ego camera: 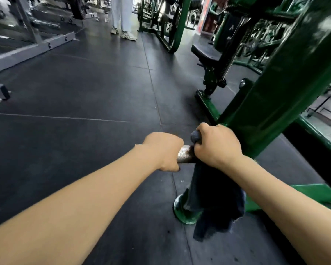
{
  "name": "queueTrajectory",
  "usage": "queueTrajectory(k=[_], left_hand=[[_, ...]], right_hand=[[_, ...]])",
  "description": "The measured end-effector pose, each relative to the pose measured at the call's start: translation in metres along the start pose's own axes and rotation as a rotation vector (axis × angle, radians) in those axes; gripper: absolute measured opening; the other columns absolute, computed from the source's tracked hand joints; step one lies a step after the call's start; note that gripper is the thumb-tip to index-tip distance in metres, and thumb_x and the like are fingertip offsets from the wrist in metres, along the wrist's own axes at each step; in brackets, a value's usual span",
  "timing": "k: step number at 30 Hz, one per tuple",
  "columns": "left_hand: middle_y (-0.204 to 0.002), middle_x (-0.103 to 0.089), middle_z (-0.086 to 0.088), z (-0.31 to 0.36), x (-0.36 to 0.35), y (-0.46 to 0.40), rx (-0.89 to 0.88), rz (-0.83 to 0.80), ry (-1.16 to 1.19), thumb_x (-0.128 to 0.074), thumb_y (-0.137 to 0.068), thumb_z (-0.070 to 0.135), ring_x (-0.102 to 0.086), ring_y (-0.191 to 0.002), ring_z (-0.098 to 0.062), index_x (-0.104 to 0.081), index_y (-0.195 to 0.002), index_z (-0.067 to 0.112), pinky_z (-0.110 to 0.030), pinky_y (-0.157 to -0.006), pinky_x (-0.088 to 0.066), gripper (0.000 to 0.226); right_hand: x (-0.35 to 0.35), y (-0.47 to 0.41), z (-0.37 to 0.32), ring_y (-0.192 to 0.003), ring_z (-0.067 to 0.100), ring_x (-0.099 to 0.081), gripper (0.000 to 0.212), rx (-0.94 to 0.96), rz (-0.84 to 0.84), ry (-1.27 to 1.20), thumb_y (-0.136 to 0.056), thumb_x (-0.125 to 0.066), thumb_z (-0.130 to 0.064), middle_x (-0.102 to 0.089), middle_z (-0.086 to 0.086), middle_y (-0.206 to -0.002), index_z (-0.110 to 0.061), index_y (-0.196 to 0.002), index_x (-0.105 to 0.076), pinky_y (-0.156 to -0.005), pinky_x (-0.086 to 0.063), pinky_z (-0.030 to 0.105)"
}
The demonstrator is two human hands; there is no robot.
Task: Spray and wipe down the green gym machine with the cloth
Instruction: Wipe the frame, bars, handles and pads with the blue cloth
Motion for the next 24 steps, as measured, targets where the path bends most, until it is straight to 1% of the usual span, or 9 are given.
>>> queueTrajectory(k=[4, 8, 12, 14, 16, 18, 21, 23, 24], left_hand=[[-0.068, -0.040, 0.006, 0.001, -0.004, 0.003, 0.010, 0.136, 0.004, -0.060, -0.080, 0.032, -0.046, -0.066, -0.024, -0.043, -0.085, 0.017, -0.029, -0.049, -0.026, 0.023], [-0.075, -0.047, 0.004, 0.001, -0.004, 0.007, 0.023, 0.166, 0.046, -0.060, -0.079, 0.032, -0.045, -0.068, -0.025, -0.040, -0.085, 0.019, -0.031, -0.058, -0.031, 0.025], [-0.093, -0.062, -0.002, 0.003, -0.002, 0.009, 0.012, 0.160, 0.079, -0.061, -0.080, 0.030, -0.055, -0.079, -0.028, -0.041, -0.089, 0.020, -0.031, -0.062, -0.034, 0.024], [-0.093, -0.063, -0.003, 0.002, -0.004, 0.008, 0.015, 0.176, 0.079, -0.060, -0.080, 0.028, -0.057, -0.079, -0.029, -0.042, -0.089, 0.020, -0.031, -0.062, -0.034, 0.022], [-0.088, -0.061, -0.002, 0.001, -0.005, 0.007, 0.013, 0.195, 0.072, -0.060, -0.080, 0.026, -0.054, -0.074, -0.028, -0.042, -0.087, 0.018, -0.030, -0.059, -0.033, 0.021], [-0.081, -0.055, 0.000, 0.001, -0.006, 0.008, 0.015, 0.200, 0.071, -0.060, -0.079, 0.026, -0.055, -0.074, -0.027, -0.041, -0.085, 0.018, -0.030, -0.059, -0.032, 0.021], [-0.080, -0.055, 0.000, 0.002, -0.007, 0.007, 0.039, 0.188, 0.056, -0.060, -0.080, 0.025, -0.047, -0.069, -0.027, -0.040, -0.084, 0.018, -0.031, -0.059, -0.032, 0.021], [-0.088, -0.061, -0.002, 0.002, -0.005, 0.007, 0.043, 0.177, 0.034, -0.058, -0.079, 0.021, -0.051, -0.072, -0.029, -0.041, -0.086, 0.018, -0.032, -0.059, -0.033, 0.019], [-0.091, -0.063, -0.003, 0.003, -0.003, 0.008, 0.043, 0.164, 0.026, -0.057, -0.079, 0.019, -0.056, -0.077, -0.030, -0.042, -0.088, 0.018, -0.032, -0.060, -0.034, 0.017]], right_hand=[[0.002, -0.027, -0.006, -0.093, 0.030, -0.062, 0.023, -0.101, -0.178, -0.059, -0.082, -0.052, -0.029, -0.069, 0.005, -0.098, -0.018, -0.099, -0.062, -0.074, -0.043, 0.031], [-0.001, 0.004, -0.012, -0.087, 0.030, -0.059, 0.016, -0.111, 0.031, -0.035, -0.078, -0.048, -0.029, -0.065, 0.007, -0.085, -0.015, -0.085, -0.049, -0.091, -0.033, 0.037], [-0.008, 0.040, -0.015, -0.076, 0.033, -0.058, 0.020, -0.096, 0.217, -0.131, -0.066, -0.046, -0.023, -0.062, 0.008, -0.076, -0.012, -0.082, -0.052, -0.079, -0.036, 0.037], [-0.018, 0.057, -0.018, -0.091, 0.034, -0.062, 0.035, -0.067, 0.290, -0.206, -0.068, -0.049, -0.016, -0.067, 0.012, -0.095, -0.006, -0.100, -0.061, -0.089, -0.035, 0.035], [-0.029, 0.072, -0.021, -0.115, 0.035, -0.058, 0.046, -0.047, 0.306, -0.222, -0.078, -0.049, -0.013, -0.062, 0.019, -0.123, 0.002, -0.120, -0.058, -0.103, -0.030, 0.036], [-0.037, 0.076, -0.023, -0.125, 0.036, -0.051, 0.048, -0.026, 0.320, -0.214, -0.082, -0.054, -0.011, -0.054, 0.023, -0.133, 0.006, -0.127, -0.054, -0.108, -0.028, 0.039], [-0.030, 0.056, -0.024, -0.108, 0.036, -0.059, 0.030, -0.041, 0.315, -0.259, -0.088, -0.047, -0.021, -0.065, 0.016, -0.112, -0.004, -0.108, -0.060, -0.092, -0.039, 0.039], [-0.014, 0.035, -0.025, -0.085, 0.037, -0.059, 0.015, -0.103, 0.225, -0.244, -0.088, -0.043, -0.027, -0.064, 0.011, -0.088, -0.013, -0.084, -0.048, -0.068, -0.032, 0.037], [-0.008, 0.025, -0.025, -0.083, 0.038, -0.059, 0.016, -0.124, 0.147, -0.224, -0.088, -0.044, -0.028, -0.064, 0.012, -0.087, -0.014, -0.081, -0.042, -0.065, -0.027, 0.036]])
Point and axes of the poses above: each hand's wrist, its own y-axis away from the middle knuckle, its own x-axis out of the back of the hand, z = x × y, the point moved 2 cm from there along -y, towards the middle knuckle
